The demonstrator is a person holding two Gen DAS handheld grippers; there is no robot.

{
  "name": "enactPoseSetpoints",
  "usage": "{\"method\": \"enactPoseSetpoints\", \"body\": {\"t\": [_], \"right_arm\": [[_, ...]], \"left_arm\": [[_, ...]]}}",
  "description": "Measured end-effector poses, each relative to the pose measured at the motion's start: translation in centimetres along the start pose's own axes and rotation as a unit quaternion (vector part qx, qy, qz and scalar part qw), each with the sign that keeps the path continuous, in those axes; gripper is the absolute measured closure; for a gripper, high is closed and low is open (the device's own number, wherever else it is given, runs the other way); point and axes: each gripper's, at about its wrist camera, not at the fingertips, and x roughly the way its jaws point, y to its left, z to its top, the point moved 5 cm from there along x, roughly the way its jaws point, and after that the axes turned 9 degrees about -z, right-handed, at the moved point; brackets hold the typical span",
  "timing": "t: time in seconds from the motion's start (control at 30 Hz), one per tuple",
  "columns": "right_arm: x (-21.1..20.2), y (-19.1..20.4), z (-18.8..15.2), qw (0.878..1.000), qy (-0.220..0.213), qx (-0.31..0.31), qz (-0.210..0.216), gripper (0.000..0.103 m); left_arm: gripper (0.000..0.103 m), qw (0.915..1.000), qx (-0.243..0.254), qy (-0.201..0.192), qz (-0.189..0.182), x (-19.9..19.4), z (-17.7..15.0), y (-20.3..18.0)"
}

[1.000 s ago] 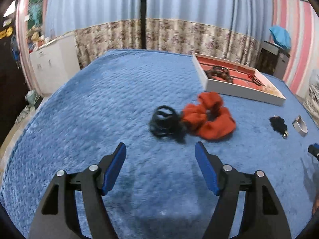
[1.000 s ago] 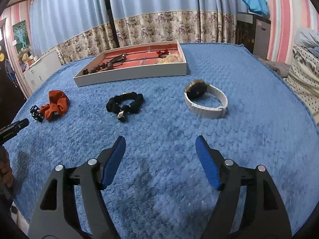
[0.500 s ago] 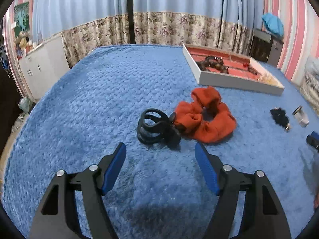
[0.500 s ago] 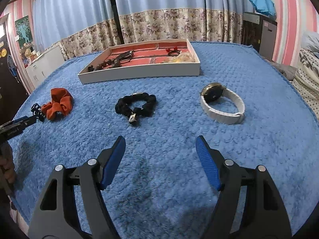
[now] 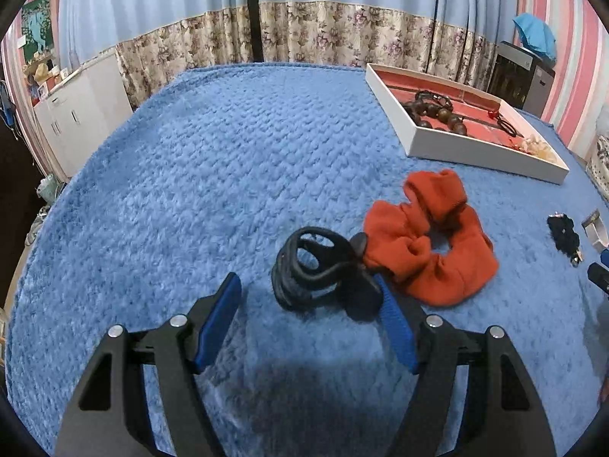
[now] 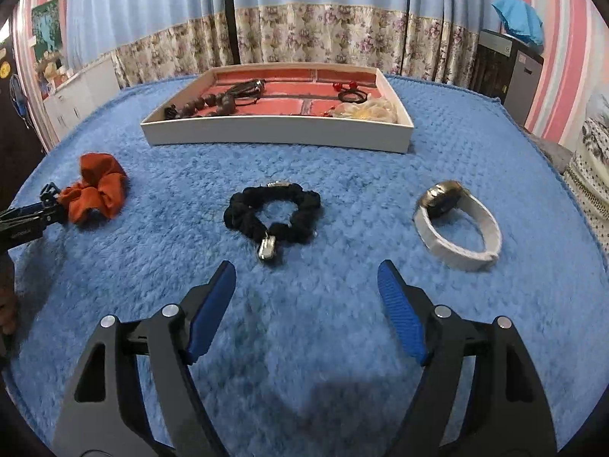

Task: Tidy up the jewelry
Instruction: 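Grasp the black hair clip with the left tool while the right tool grasps the black scrunchie, then carry the hair clip and black scrunchie into the tray and open both tools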

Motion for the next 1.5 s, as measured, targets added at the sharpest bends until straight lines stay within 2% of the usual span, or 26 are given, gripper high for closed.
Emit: {"method": "enactPoseSetpoints", "body": {"t": [0.2, 0.33, 0.43, 0.63, 0.67, 0.73, 0.8, 0.87, 0.97, 1.07, 1.5], "right_arm": [[1.7, 0.5, 1.4, 1.000, 0.011, 0.028, 0.009, 0.027], [2.6, 1.7, 2.1, 0.999, 0.018, 0.021, 0.016, 0.027], [3.5, 2.2, 2.5, 0.999, 0.029, 0.023, 0.012, 0.020], [4.9, 2.4, 2.7, 0.998, 0.053, 0.024, 0.008, 0.019], [5.0, 2.5, 2.7, 0.998, 0.053, 0.022, 0.006, 0.022], [4.9, 2.6, 2.6, 0.999, 0.047, 0.011, -0.004, 0.035], [4.6, 2.5, 2.6, 0.999, 0.039, 0.011, -0.004, 0.058], [4.6, 2.4, 2.5, 0.999, 0.037, 0.013, 0.002, 0.070], [4.2, 2.3, 2.3, 0.999, 0.032, 0.014, 0.007, 0.079], [3.7, 2.2, 2.2, 1.000, 0.025, 0.013, 0.012, 0.082], [1.8, 1.2, 1.4, 0.999, 0.010, 0.020, 0.027, 0.083]], "left_arm": [[0.031, 1.0000, 0.002, -0.002, -0.001, 0.5, 0.6, 0.4], [0.033, 1.0000, 0.006, 0.003, -0.004, 0.9, 0.8, 0.4], [0.033, 0.9999, 0.000, 0.006, -0.011, 1.3, 1.1, 0.4], [0.037, 0.9997, -0.001, 0.011, -0.022, 1.8, 1.1, 0.4], [0.037, 0.9997, 0.000, 0.012, -0.023, 1.9, 1.1, 0.3], [0.047, 0.9997, 0.007, 0.010, -0.023, 1.9, 1.1, -0.1], [0.049, 0.9996, 0.015, 0.008, -0.023, 1.9, 1.1, -0.5], [0.049, 0.9995, 0.017, 0.006, -0.026, 1.9, 1.0, -0.6], [0.049, 0.9992, 0.005, 0.004, -0.038, 1.8, 1.0, -0.4], [0.049, 0.9993, 0.003, 0.003, -0.038, 1.7, 0.8, -0.4], [0.050, 0.9995, -0.004, -0.002, -0.032, 0.1, -0.4, -0.4]]}}
